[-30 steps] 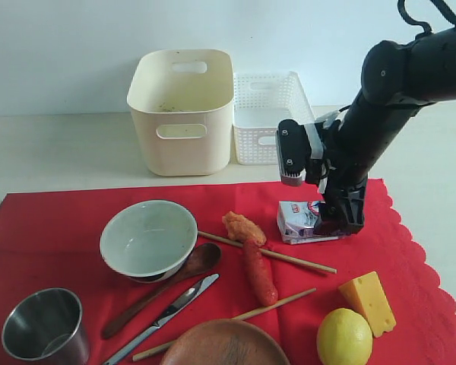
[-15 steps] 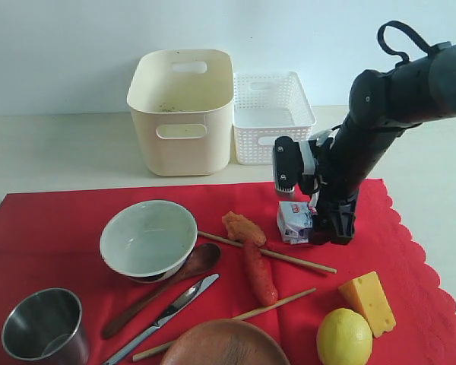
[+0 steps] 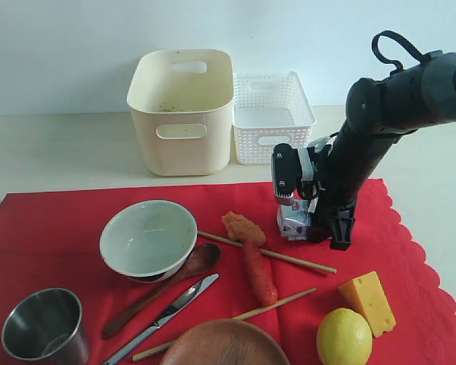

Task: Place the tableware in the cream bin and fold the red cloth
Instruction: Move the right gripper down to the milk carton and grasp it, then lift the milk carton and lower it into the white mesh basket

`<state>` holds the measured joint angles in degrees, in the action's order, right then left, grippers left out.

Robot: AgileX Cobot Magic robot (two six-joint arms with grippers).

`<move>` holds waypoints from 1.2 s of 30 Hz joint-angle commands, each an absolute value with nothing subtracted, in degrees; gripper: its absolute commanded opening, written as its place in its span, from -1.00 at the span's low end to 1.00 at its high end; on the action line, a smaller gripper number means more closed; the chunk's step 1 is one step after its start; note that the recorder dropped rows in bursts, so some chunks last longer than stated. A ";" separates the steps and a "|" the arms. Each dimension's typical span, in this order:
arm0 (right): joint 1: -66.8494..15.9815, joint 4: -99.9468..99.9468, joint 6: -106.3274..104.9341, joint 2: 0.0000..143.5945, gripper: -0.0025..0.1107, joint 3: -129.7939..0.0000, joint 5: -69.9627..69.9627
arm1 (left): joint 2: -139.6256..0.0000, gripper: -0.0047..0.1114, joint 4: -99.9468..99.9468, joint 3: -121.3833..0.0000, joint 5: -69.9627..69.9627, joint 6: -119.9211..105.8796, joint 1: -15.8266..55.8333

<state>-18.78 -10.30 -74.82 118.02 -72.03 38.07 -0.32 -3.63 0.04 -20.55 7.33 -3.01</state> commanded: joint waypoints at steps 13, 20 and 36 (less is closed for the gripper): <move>-18.95 -10.57 -65.71 112.01 -0.96 -72.60 37.66 | 0.00 -0.90 -3.95 0.00 -20.22 7.32 -2.74; -18.95 -13.40 -60.50 106.82 -0.96 -72.86 35.34 | 0.00 -0.90 -3.95 0.00 -20.22 7.32 -2.74; -18.28 -22.57 -35.99 109.14 -0.96 -92.05 26.79 | 0.00 -0.90 -3.95 0.00 -20.22 7.32 -2.74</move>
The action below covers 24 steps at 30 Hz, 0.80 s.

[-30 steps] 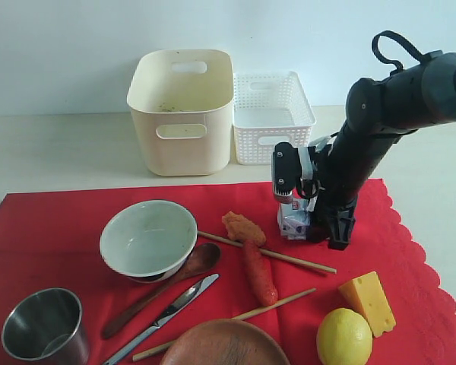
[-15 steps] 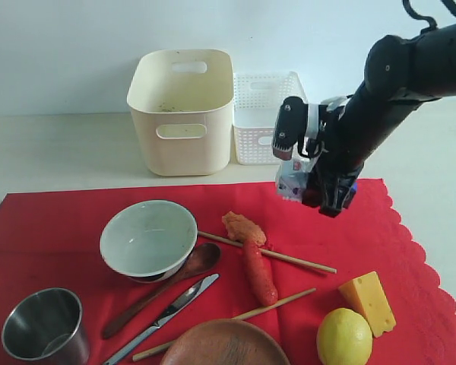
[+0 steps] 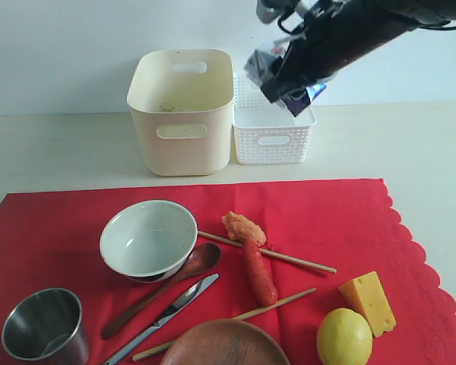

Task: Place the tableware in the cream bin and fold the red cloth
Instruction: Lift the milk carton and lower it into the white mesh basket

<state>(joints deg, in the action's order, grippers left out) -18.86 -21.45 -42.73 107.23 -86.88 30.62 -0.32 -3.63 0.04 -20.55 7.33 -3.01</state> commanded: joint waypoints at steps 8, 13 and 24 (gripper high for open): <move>-16.45 -22.55 -26.48 118.79 -0.96 -106.28 27.42 | 0.00 -0.90 -3.95 0.00 -20.22 7.32 -2.74; -14.58 -22.55 -22.29 126.50 -0.96 -114.95 28.98 | 0.00 -0.90 -3.95 0.00 -20.22 7.32 -2.74; -14.33 -25.64 -22.40 141.03 -0.96 -125.06 30.21 | 0.00 -0.90 -3.95 0.00 -20.22 7.32 -2.74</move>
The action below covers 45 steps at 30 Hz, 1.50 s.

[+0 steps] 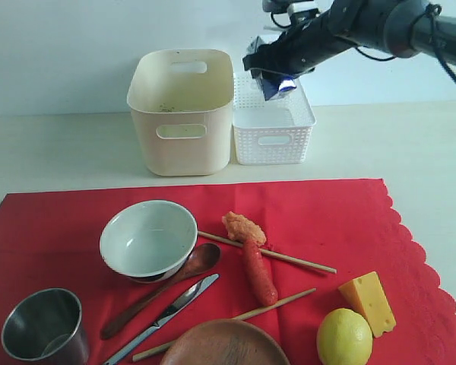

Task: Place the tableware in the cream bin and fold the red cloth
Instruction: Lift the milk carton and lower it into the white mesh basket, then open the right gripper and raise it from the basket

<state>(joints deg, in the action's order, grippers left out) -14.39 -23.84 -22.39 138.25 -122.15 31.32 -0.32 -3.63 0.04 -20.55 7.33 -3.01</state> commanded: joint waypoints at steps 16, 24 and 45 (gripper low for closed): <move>-14.33 -24.87 -25.56 145.42 -0.41 -125.05 30.47 | 0.00 -0.90 -3.95 0.00 -20.22 7.32 -2.74; -14.33 -24.87 -25.56 144.83 0.31 -125.05 29.80 | 0.00 -0.90 -3.95 0.00 -20.22 7.32 -2.74; -13.84 -12.09 -21.14 128.32 0.24 -125.05 55.15 | 0.00 -0.90 -3.95 0.00 -20.22 7.32 -2.74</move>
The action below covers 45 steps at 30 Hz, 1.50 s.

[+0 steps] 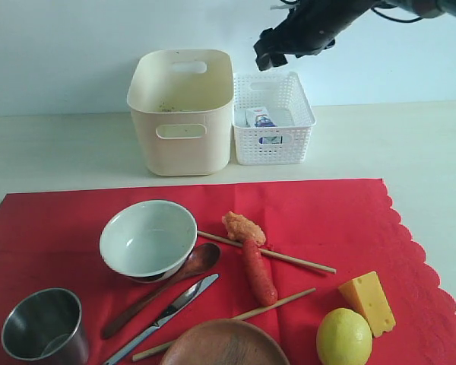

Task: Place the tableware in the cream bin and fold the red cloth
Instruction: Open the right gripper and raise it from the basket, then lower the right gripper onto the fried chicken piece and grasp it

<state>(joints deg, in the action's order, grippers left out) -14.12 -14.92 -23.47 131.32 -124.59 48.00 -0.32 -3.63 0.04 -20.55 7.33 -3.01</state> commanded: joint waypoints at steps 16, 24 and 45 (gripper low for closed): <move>-13.95 -18.58 -18.71 124.36 0.21 -120.67 69.96 | 0.00 -0.90 -3.95 0.00 -20.22 7.32 -2.74; -13.95 -18.60 -20.80 117.85 0.21 -107.41 65.95 | 0.00 -0.90 -3.95 0.00 -20.22 7.32 -2.74; -15.73 -22.76 -25.83 113.73 0.21 -88.60 48.67 | 0.00 -0.90 -3.95 0.00 -20.22 7.32 -2.74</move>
<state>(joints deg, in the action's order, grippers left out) -15.44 -21.42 -24.87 112.65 -88.89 49.68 -0.32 -3.63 0.04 -20.55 7.33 -3.01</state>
